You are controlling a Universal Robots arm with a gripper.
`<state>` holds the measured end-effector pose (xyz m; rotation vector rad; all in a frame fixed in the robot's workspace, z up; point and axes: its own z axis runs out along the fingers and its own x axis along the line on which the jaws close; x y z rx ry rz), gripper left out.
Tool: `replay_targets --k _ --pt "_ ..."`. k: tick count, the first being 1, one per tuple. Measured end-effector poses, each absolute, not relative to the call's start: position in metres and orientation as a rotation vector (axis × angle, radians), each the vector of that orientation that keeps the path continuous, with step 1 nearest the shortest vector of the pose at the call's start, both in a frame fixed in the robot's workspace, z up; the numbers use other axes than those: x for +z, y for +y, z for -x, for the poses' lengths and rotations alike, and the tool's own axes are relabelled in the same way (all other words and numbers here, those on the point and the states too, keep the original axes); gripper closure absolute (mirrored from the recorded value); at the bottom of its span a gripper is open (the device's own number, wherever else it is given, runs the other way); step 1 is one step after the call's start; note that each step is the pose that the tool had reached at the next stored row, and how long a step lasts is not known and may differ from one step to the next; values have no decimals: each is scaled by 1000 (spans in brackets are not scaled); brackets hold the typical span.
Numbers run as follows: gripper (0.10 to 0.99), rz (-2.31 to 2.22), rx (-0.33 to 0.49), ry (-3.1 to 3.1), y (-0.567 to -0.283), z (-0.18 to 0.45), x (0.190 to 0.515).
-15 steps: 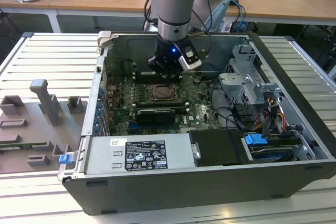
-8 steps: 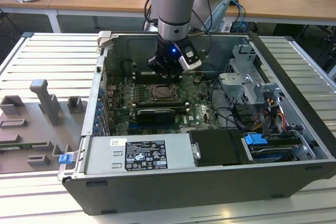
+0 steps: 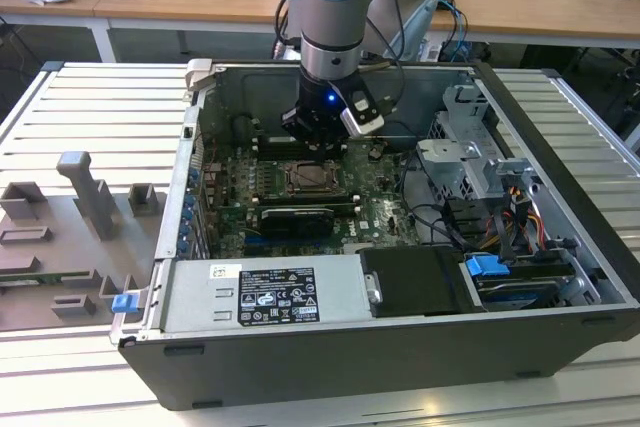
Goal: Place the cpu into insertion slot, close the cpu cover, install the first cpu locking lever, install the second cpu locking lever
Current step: 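Install the first cpu locking lever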
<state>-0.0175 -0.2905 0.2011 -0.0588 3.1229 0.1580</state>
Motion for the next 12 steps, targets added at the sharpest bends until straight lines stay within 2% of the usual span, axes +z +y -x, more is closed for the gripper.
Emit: replay_targets --k 12 --pt "980 59 166 3122 -292 17 214"
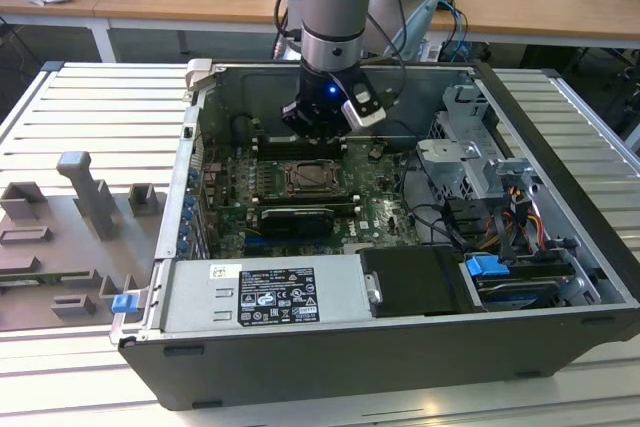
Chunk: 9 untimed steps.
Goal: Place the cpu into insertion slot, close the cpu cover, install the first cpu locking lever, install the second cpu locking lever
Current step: 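Install the first cpu locking lever, then install the second cpu locking lever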
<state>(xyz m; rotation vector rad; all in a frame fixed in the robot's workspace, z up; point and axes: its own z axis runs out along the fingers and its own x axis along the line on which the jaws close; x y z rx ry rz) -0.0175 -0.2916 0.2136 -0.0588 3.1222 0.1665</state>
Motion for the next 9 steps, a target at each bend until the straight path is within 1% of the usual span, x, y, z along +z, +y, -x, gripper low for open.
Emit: replay_targets --k 9 --pt "980 59 166 3122 -295 17 214"
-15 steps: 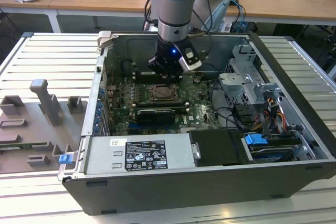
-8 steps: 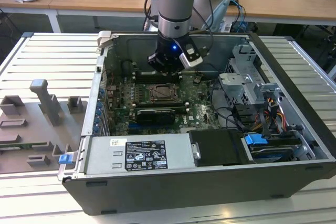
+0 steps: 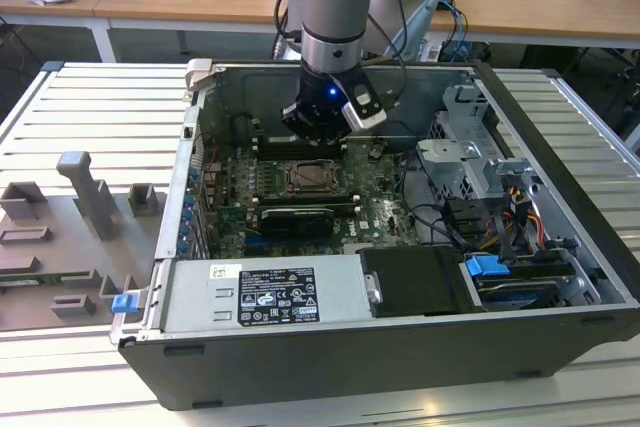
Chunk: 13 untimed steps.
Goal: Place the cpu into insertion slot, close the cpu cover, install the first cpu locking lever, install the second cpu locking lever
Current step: 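Install the second cpu locking lever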
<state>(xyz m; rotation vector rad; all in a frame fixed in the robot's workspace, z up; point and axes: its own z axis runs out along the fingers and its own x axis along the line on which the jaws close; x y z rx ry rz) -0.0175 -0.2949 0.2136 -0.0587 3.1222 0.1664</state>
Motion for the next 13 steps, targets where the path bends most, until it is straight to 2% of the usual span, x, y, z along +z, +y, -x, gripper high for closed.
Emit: replay_targets --k 13 --pt "980 59 166 3122 -300 17 214"
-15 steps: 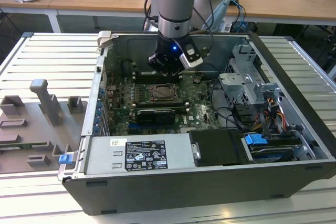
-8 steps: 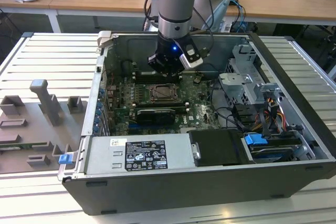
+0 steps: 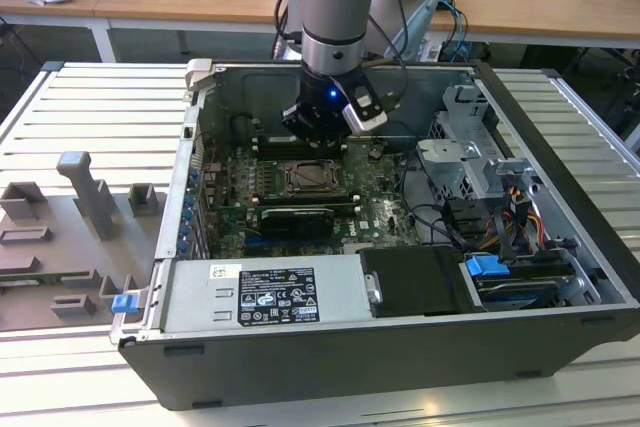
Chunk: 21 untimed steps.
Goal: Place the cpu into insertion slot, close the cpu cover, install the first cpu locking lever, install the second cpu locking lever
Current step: 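Install the second cpu locking lever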
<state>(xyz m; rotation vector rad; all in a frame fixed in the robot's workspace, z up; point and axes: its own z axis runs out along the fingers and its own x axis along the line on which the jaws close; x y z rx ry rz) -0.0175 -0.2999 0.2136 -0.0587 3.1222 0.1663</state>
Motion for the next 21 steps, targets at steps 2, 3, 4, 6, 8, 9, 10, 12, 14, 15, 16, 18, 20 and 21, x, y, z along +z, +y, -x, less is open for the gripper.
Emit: replay_targets --k 2,3,4,6,8,9,10,12,14,15,16,18,20,21 --pt "980 58 167 3122 -301 18 214" --pt "980 58 166 3122 -301 18 214" --pt "980 58 166 3122 -301 18 214" --pt "980 59 166 3122 -301 17 216" --pt "980 59 166 3122 -301 17 221" --pt "980 59 166 3122 -301 17 223" --pt "980 59 166 3122 -301 17 227" --pt "980 59 166 3122 -301 17 239" --pt "980 59 166 3122 -303 17 239" --pt "980 59 166 3122 -304 17 239" --pt "980 59 166 3122 -305 17 239" --pt "980 59 166 3122 -307 17 239" --pt "980 59 166 3122 -310 17 239" --pt "980 59 166 3122 -311 17 239"
